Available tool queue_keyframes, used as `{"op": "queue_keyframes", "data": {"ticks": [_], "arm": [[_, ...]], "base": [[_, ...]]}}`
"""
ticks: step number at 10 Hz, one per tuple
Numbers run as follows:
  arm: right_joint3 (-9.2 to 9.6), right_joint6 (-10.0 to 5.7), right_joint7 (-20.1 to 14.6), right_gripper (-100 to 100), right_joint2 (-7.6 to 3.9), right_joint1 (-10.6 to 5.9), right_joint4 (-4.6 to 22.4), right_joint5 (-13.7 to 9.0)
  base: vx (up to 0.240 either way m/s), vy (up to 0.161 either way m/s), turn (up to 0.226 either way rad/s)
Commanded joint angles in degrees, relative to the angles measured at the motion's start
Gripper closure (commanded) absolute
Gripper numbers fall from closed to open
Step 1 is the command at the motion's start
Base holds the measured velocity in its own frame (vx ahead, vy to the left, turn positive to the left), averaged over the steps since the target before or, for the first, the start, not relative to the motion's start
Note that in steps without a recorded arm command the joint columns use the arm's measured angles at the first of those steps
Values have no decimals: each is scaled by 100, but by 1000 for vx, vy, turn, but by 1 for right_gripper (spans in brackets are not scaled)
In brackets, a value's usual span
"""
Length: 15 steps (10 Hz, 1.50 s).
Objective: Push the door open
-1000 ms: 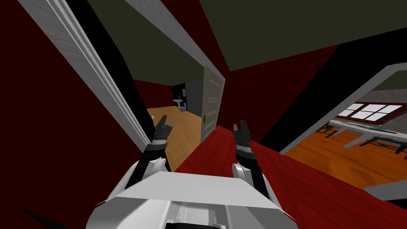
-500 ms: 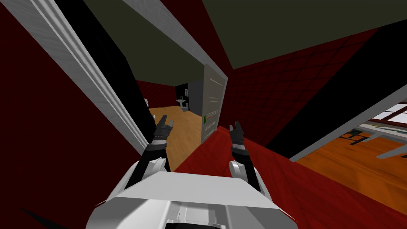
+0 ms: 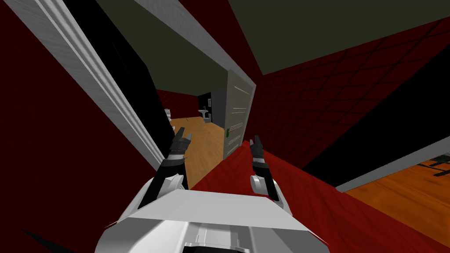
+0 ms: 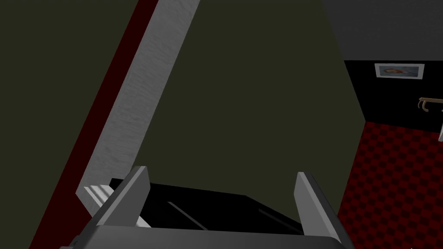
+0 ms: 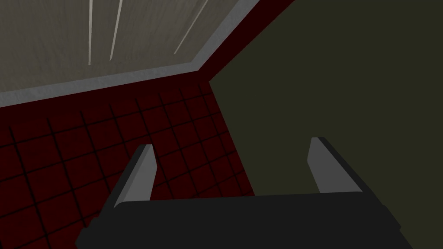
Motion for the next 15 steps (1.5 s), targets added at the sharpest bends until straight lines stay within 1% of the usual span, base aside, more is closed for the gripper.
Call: {"op": "queue_keyframes", "data": {"ticks": [1,2,3,5,7,8,9,10,11,13,14,15], "arm": [[-10,-5,-31,-100,-72,-183,286,-68],[1,-19,-41,-100,-103,-285,435,-103],[1,-19,-41,-100,-103,-285,481,-103],[22,-48,-60,-100,-165,-492,854,-173],[45,-78,-82,-100,-225,-717,1195,-249],[45,-78,-82,-100,-225,-717,1267,-249],[56,-94,-92,-100,-255,-829,1472,-287],[68,-109,-103,-100,-285,-943,1610,-326],[68,-109,-103,-100,-285,-943,1678,-326],[92,-142,-126,-100,-341,-1182,2089,-407],[104,-159,-137,-100,-370,-1301,2253,-447],[104,-159,-137,-100,-370,-1301,2329,-447]], "base": [[55,-125,159],[76,-121,137],[59,-68,65],[51,-53,134],[60,-122,177],[41,-88,49],[37,-61,98],[52,-93,152],[42,-82,78],[46,-85,161],[55,-113,178],[39,-82,52]]}}
